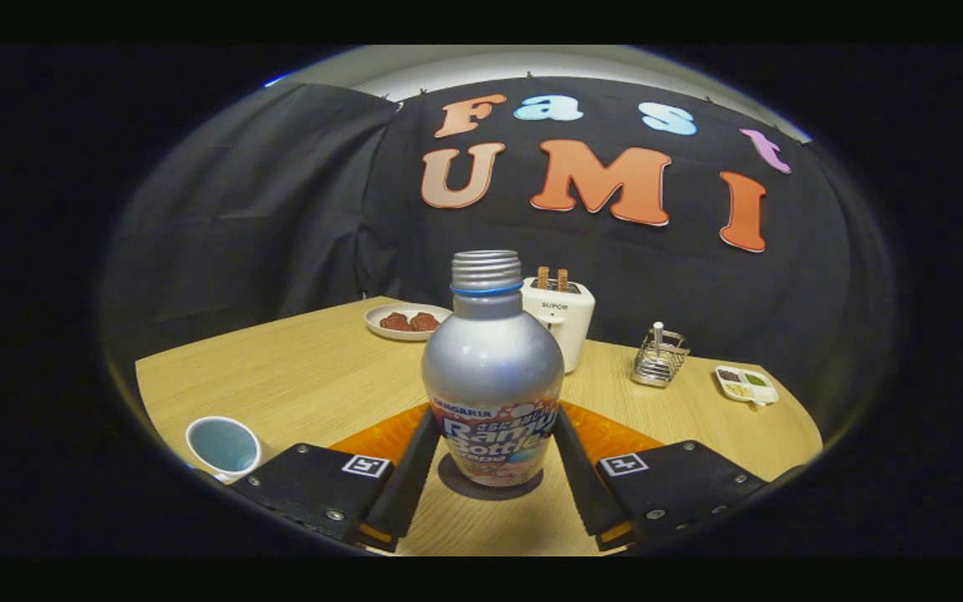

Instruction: Take the bottle from table, then pour the juice into the cup, finally place the bottle on the coaster

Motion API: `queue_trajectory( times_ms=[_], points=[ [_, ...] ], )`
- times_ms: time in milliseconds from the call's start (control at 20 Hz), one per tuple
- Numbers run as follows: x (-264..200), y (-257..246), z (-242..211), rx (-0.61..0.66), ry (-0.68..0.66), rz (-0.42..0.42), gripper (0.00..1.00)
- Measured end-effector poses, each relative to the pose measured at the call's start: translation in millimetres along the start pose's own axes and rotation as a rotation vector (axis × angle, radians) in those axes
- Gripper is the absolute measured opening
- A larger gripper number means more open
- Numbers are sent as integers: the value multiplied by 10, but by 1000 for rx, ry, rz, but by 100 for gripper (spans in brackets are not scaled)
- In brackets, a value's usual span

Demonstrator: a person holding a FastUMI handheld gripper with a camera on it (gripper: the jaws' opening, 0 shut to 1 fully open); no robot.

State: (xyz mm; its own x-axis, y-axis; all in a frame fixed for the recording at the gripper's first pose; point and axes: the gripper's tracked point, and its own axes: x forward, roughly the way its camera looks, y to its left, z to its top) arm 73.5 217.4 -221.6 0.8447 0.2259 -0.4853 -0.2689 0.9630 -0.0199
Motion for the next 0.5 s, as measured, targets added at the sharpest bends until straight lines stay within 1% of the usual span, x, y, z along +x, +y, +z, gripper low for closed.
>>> queue_trajectory(
  times_ms=[500],
  points=[
    [164, 14, -201, 50, 48, -4, 76]
  ],
)
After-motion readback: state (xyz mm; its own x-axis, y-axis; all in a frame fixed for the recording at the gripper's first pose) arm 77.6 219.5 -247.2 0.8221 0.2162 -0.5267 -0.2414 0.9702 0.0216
